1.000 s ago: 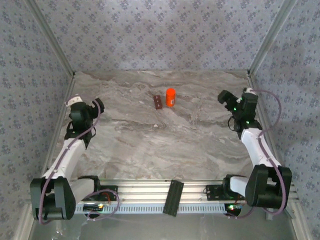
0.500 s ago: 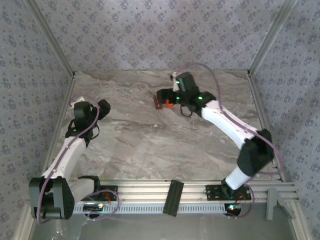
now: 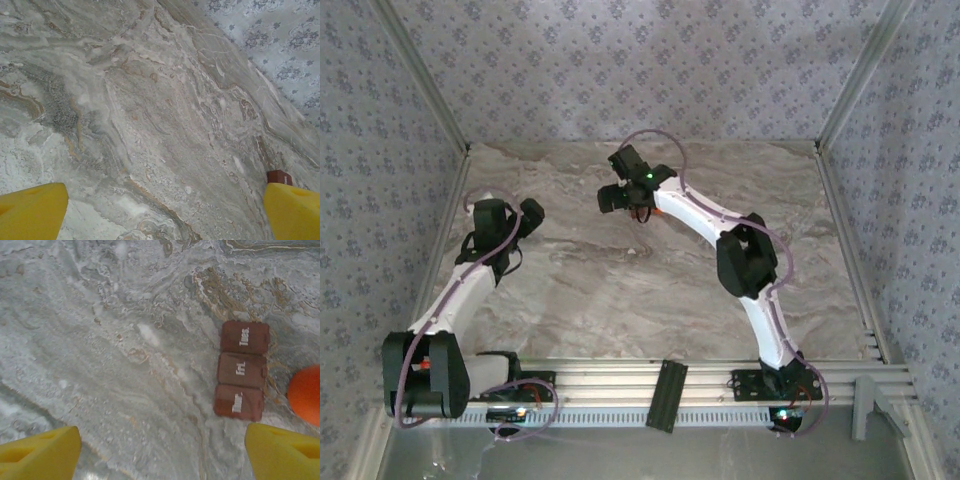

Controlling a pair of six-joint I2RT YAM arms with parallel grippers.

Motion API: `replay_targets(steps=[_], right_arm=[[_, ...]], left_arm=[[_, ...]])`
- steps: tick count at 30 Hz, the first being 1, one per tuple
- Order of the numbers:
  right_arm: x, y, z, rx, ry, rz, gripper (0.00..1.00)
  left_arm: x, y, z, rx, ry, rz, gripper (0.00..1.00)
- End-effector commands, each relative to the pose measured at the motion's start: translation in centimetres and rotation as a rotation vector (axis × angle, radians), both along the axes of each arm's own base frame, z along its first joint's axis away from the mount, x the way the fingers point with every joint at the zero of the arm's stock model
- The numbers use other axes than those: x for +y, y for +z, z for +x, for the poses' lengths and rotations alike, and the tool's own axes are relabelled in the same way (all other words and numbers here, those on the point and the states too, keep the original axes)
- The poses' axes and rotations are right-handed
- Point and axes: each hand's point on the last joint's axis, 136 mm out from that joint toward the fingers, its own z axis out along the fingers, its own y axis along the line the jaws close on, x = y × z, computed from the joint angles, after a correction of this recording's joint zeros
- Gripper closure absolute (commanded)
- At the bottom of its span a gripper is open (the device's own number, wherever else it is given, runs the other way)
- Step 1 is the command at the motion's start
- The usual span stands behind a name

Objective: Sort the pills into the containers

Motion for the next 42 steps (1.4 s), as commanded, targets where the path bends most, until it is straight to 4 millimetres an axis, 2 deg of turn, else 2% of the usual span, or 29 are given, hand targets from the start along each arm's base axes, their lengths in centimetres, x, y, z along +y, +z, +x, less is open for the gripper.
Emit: replay_targets(steps=[1, 6, 10, 29, 34, 42], right_arm=[[-1.0, -1.4, 1.3, 0.032, -0.035, -0.061, 0.14], [-2.1, -3.0, 3.2, 0.014, -0.093, -0.117, 0.16], [-2.8, -4.5, 3.9, 0.021, -0.129, -0.14, 0.17], [-2.8, -9.3, 4.8, 0.069, -0.146, -0.181, 0.21], [-2.5, -9.3, 4.9, 0.058, -0.138, -0.179, 0.22], [-1.0, -7.3, 3.9, 0.019, -0.096, -0.189, 0.19]], left_arm=[[-0.7, 1.7, 0.8, -0.043, -0.015, -0.025, 0.0], [-0.7, 1.4, 1.0, -0.039, -0.01, -0.032, 0.0], [-0.8, 1.3, 1.2, -0.042, -0.011, -0.038, 0.0], [-0.9, 0.2, 1.2, -0.032, -0.015, -0.042, 0.0], [-1.0, 0.2, 1.2, -0.033, -0.017, -0.044, 0.0], [-1.1, -0.1, 1.2, -0.023, -0.018, -0.053, 0.0]])
